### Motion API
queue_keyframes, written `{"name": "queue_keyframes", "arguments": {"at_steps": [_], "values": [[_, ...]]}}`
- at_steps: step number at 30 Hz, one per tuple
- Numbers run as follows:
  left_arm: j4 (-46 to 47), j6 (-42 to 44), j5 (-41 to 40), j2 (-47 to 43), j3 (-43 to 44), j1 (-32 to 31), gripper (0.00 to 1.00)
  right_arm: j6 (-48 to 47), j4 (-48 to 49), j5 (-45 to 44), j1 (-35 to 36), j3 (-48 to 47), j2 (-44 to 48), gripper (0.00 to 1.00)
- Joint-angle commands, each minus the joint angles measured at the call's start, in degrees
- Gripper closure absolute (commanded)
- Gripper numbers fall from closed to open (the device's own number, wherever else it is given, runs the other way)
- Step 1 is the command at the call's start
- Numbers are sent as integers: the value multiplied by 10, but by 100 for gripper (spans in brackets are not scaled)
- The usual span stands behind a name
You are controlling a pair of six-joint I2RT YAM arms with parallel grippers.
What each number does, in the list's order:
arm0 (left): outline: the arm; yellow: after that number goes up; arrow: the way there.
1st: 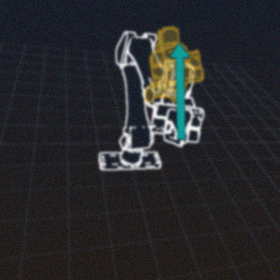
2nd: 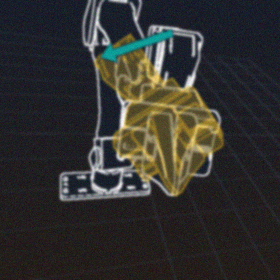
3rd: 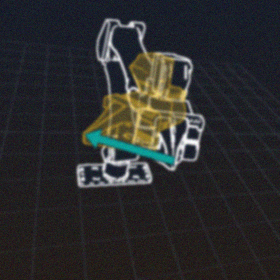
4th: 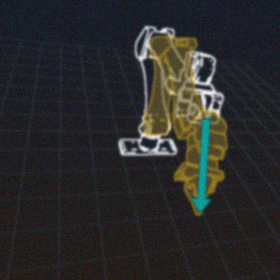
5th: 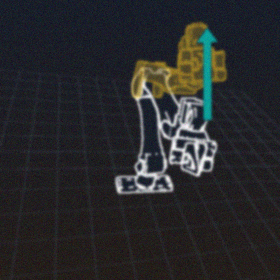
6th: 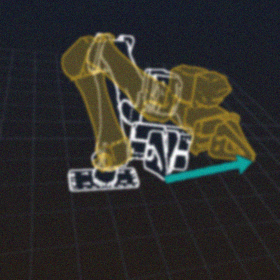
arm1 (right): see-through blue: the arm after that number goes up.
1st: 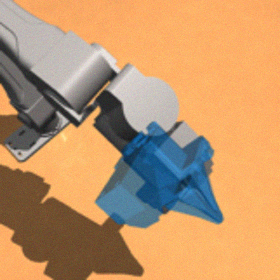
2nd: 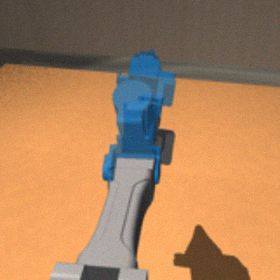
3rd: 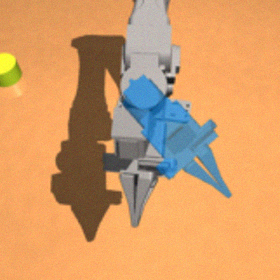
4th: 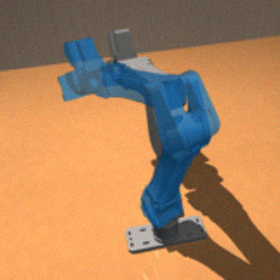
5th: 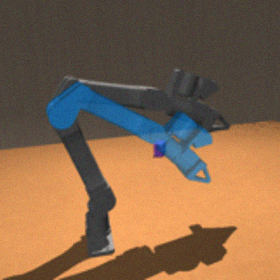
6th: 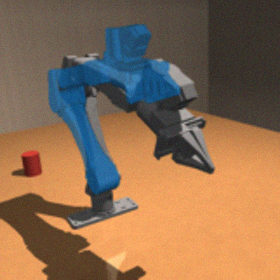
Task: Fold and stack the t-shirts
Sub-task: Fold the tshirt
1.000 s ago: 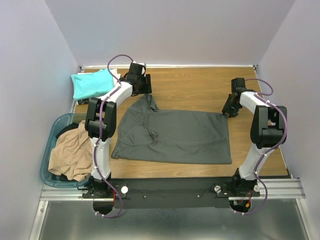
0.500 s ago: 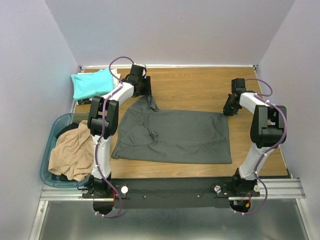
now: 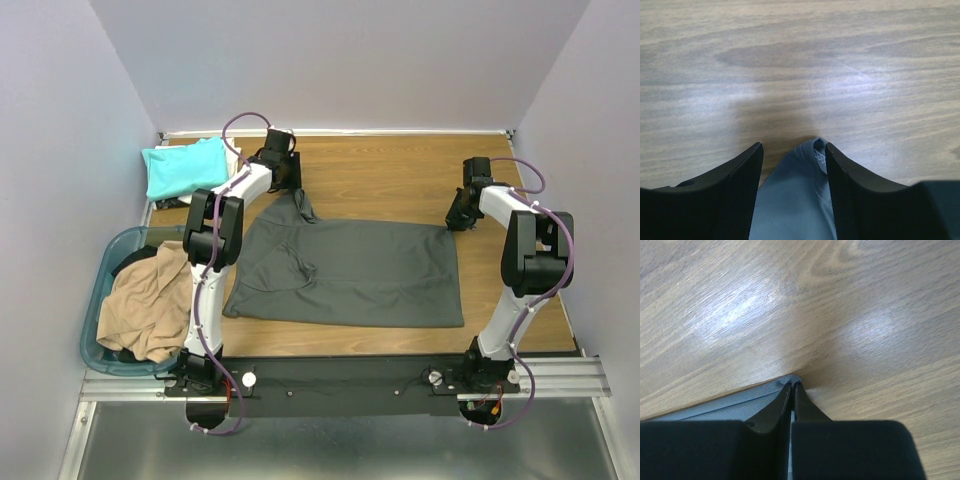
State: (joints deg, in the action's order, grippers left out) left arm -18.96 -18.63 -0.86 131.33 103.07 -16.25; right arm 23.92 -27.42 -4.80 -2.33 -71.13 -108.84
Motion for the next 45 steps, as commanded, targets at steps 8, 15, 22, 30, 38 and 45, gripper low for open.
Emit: {"name": "queue_keyframes", "arguments": {"at_steps": [8, 15, 22, 30, 38, 45], "values": [[-4, 9, -17, 38, 54, -5, 53, -10, -14, 0, -3, 33, -19, 92], [-7, 11, -2, 39, 52, -9, 74, -12, -15, 1, -3, 34, -19, 94], [-6, 13, 38, 25, 28, -10, 100, -9, -16, 11, -4, 28, -9, 100], [7, -10, 39, 3, 51, -3, 100, 0, -18, 16, -3, -3, -12, 100], [-5, -36, 46, 35, 143, 20, 100, -1, -24, 19, -3, -59, -37, 100], [18, -49, 89, 52, 218, 41, 100, 3, -47, 10, -3, -151, -85, 99]]}}
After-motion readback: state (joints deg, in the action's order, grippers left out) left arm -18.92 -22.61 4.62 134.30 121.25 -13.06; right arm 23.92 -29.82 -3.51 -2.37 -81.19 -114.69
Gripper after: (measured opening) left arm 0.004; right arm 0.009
